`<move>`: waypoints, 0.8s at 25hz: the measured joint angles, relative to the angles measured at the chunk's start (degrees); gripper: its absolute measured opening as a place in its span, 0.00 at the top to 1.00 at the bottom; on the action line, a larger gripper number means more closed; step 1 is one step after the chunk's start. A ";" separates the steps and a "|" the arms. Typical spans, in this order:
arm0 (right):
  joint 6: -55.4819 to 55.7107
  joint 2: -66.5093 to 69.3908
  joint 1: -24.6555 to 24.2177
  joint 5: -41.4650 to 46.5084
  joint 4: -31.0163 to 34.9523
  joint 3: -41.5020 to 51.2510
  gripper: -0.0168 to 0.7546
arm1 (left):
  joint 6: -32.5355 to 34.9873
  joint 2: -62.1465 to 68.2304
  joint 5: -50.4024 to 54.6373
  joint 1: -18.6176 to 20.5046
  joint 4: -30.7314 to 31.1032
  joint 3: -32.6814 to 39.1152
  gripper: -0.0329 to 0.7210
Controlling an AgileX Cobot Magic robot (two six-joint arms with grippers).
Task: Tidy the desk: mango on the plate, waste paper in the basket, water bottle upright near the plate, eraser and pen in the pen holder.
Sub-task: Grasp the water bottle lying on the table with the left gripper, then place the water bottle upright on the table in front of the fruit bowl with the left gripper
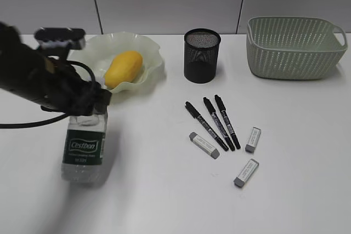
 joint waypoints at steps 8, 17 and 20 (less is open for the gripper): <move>0.00 0.00 0.00 0.00 0.00 0.00 0.34 | 6.61 -9.06 -53.76 6.04 7.67 22.38 0.44; 0.06 0.00 0.00 0.00 0.00 0.00 0.34 | 13.46 11.87 -80.83 8.23 8.15 23.04 0.44; 0.06 0.00 0.00 0.00 0.00 0.00 0.34 | 13.57 14.00 -83.40 8.29 8.71 23.05 0.44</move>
